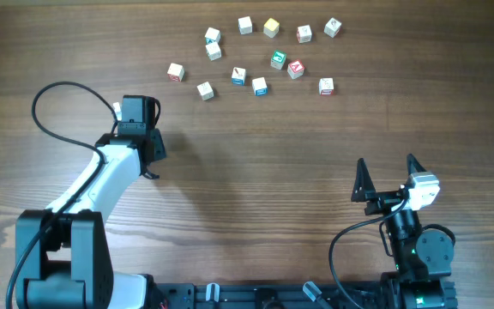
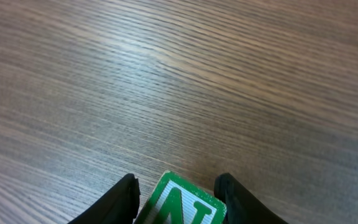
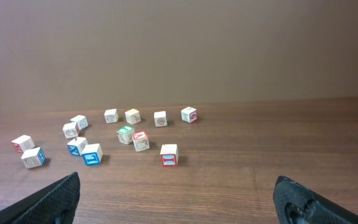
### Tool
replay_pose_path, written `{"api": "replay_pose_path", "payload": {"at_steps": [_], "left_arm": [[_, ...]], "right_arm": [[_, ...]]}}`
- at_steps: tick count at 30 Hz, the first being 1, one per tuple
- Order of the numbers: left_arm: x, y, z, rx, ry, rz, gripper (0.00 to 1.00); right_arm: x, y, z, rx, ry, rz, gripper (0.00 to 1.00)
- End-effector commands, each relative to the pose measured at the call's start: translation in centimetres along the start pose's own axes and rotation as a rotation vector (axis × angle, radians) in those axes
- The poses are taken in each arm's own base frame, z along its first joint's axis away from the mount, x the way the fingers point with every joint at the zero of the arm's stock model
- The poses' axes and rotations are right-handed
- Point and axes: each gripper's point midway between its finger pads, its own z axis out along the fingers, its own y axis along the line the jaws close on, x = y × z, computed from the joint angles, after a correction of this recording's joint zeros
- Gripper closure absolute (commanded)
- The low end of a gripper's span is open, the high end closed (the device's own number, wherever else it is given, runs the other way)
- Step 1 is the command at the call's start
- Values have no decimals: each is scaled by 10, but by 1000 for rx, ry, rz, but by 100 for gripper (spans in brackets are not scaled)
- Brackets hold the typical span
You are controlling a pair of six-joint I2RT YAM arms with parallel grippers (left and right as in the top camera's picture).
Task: Form a horizontal line
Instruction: 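Carry the green N block left and lower it onto the table, then open the left gripper and reach back to the red M block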
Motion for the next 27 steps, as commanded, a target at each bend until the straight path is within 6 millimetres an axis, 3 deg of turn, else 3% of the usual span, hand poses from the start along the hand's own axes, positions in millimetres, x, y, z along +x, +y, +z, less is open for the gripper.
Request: {"api": "replay_pose_path", "payload": {"at_steps": [1, 8, 21, 25, 27], "left_arm": [[2, 10, 6, 3, 20, 51, 58], [-1, 47, 14, -43, 36, -52, 56], [4, 96, 40, -102, 78, -95, 52], [9, 99, 45, -83, 101, -118, 52], [8, 96, 46, -58, 97, -122, 45]], "right_arm": [[-2, 1, 0, -8, -7, -18, 0], [-2, 1, 0, -9, -7, -18, 0], [-2, 1, 0, -8, -7, -18, 0], [-2, 1, 0, -8, -7, -18, 0], [-2, 1, 0, -8, -7, -18, 0]]}}
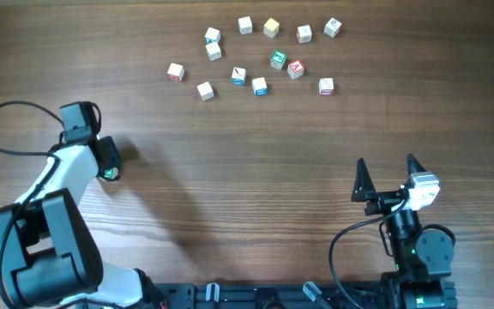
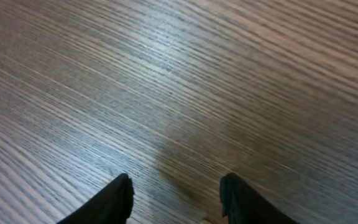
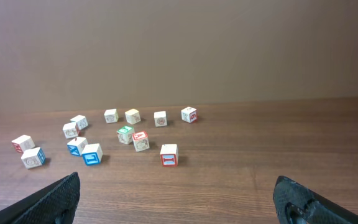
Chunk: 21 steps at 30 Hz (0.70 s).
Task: Form a horizontal line
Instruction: 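Open the left gripper and reach back to the red M block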
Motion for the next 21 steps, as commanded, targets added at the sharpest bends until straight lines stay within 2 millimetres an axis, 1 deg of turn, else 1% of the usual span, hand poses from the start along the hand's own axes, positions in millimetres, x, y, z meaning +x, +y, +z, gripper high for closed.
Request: {"api": "replay_pose_path", "payload": {"at_steps": [1, 6, 8, 11, 15, 16, 17, 19, 21], "left_arm": [[3, -8, 4, 55, 9, 10, 40], [-10, -11, 3, 63, -39, -1, 14], [-20, -15, 0, 87, -64, -7, 9], [-43, -36, -14, 211, -109, -9, 5], [-81, -83, -53, 471, -195, 19, 2], [-98, -102, -74, 567, -233, 27, 4], [-112, -116, -91, 625, -271, 19, 8], [-137, -134, -117, 683, -346, -18, 10], [-156, -150, -140, 729, -427, -19, 9]], "right_arm": [[-2, 1, 0, -8, -7, -18, 0], [-2, 1, 0, -8, -7, -18, 0], [-2, 1, 0, -8, -7, -18, 0], [-2, 1, 0, -8, -7, -18, 0], [-2, 1, 0, -8, -7, -18, 0], [-2, 1, 0, -8, -7, -18, 0], [-2, 1, 0, -8, -7, -18, 0], [-2, 1, 0, -8, -7, -18, 0], [-2, 1, 0, -8, -7, -18, 0]]}}
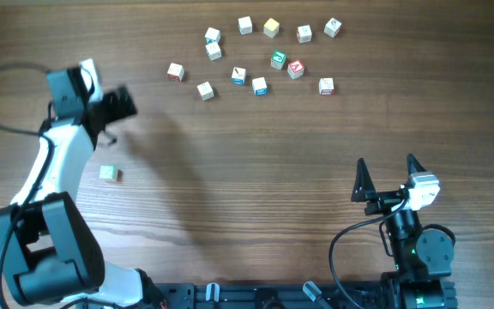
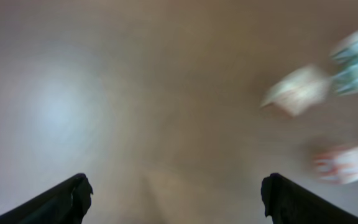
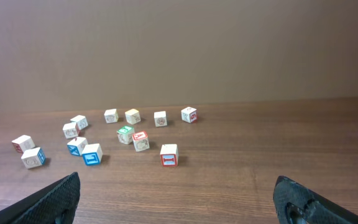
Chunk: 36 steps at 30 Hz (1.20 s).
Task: Form a horizontal line
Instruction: 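Open the left gripper and reach back to the red M block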
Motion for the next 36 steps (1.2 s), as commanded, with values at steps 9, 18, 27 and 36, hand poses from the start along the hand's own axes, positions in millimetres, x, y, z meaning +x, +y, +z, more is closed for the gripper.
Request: {"api": "replay_pose_path", "payload": {"at_steps": [9, 18, 27, 36], "left_arm": [[-92, -160, -34, 322, -395, 119, 3], [-143, -216, -58, 352, -419, 146, 13], [-157, -257, 4, 341, -246, 107, 14], [-78, -246, 116, 281, -37, 11, 16]], "right_arm": [[-2, 1, 0, -8, -7, -18, 1], [-2, 1, 0, -8, -7, -18, 0], [-2, 1, 0, -8, -7, -18, 0], [-2, 1, 0, -8, -7, -18, 0]]}}
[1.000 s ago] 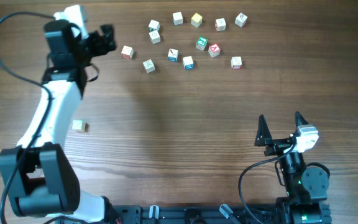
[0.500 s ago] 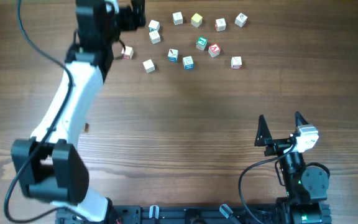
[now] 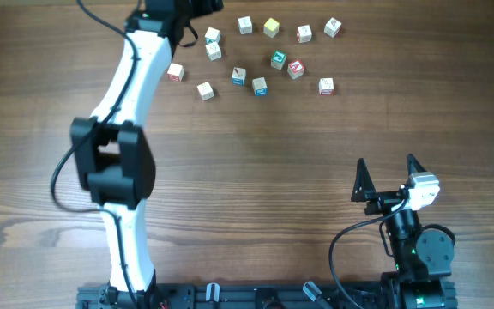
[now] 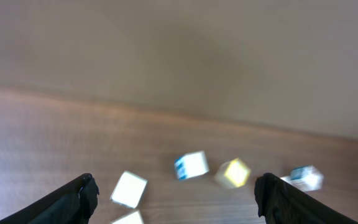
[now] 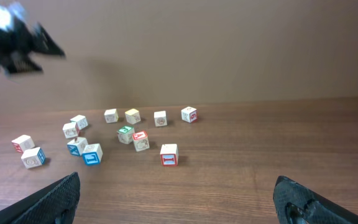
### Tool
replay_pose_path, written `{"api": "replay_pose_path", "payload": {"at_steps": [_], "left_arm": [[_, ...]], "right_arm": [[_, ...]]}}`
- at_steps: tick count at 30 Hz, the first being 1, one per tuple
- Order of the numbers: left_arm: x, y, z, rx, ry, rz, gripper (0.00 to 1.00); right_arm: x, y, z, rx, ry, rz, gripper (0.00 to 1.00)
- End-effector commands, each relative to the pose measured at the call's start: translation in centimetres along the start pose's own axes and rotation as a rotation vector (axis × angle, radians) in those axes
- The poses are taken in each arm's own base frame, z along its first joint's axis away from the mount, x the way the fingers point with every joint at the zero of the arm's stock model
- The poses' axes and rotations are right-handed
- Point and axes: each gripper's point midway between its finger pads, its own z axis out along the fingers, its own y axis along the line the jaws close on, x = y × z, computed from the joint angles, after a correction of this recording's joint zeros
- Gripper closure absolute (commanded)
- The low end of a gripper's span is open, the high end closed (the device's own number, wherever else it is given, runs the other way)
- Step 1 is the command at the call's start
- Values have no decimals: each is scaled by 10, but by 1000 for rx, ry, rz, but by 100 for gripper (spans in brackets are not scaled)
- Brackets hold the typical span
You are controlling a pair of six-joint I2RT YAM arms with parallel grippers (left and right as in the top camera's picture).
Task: Form a horizontal line
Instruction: 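Open the left gripper and reach back to the red M block, then grasp the red M block and carry it beside the green N block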
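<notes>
Several small lettered cubes lie scattered at the far side of the table, among them a yellow cube [image 3: 271, 27], a green one [image 3: 278, 59] and a red one [image 3: 295, 69]. My left gripper [image 3: 191, 7] is stretched out to the table's far edge over the left end of the scatter. It is open, and its blurred wrist view shows a white cube [image 4: 128, 189], a blue-marked cube [image 4: 190, 165] and the yellow cube [image 4: 233, 173] ahead of the left gripper [image 4: 176, 186]. My right gripper [image 3: 388, 182] rests open at the near right, empty. No green N cube shows.
The outstretched left arm [image 3: 123, 103] crosses the left part of the table from the near edge to the far edge. A red H cube [image 5: 168, 154] is the cube closest to the right gripper [image 5: 176, 183]. Bare wood lies between the scatter and the right arm.
My left gripper has moved from the left side of the table to the far edge above the scattered cubes, still open. The cube that lay at the left is now hidden under the arm.
My left gripper was shut on a green N cube left of centre. Then it was low at the table's left side with the cube. Then it was open and apart from the cube, which lay alone there. Now it is over the scatter. The right arm never moved.
</notes>
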Motion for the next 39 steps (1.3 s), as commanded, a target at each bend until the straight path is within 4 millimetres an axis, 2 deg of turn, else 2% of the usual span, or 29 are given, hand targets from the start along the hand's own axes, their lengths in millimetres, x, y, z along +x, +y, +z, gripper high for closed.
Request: {"api": "replay_pose_path", "payload": {"at_steps": [1, 7, 11, 15, 20, 23, 29, 35, 37, 39], "left_arm": [[39, 9, 35, -23, 75, -44, 16], [94, 26, 72, -78, 165, -103, 15], [116, 35, 85, -104, 199, -121, 16], [130, 41, 86, -139, 237, -119, 22], [141, 56, 80, -218, 273, -115, 29], [146, 58, 78, -228, 295, -116, 37], [157, 62, 74, -248, 341, -108, 45], [158, 60, 73, -221, 362, -4, 73], [155, 58, 71, -215, 360, -5, 79], [148, 54, 68, -210, 347, -4, 80]], "right_arm": [[-2, 1, 0, -8, -7, -18, 0], [-2, 1, 0, -8, -7, -18, 0], [-2, 1, 0, -8, -7, -18, 0], [-2, 1, 0, -8, -7, -18, 0], [-2, 1, 0, -8, -7, -18, 0], [-2, 1, 0, -8, -7, -18, 0], [-2, 1, 0, -8, -7, -18, 0], [-2, 1, 0, -8, -7, -18, 0], [-2, 1, 0, -8, -7, -18, 0], [-2, 1, 0, -8, -7, -18, 0]]}}
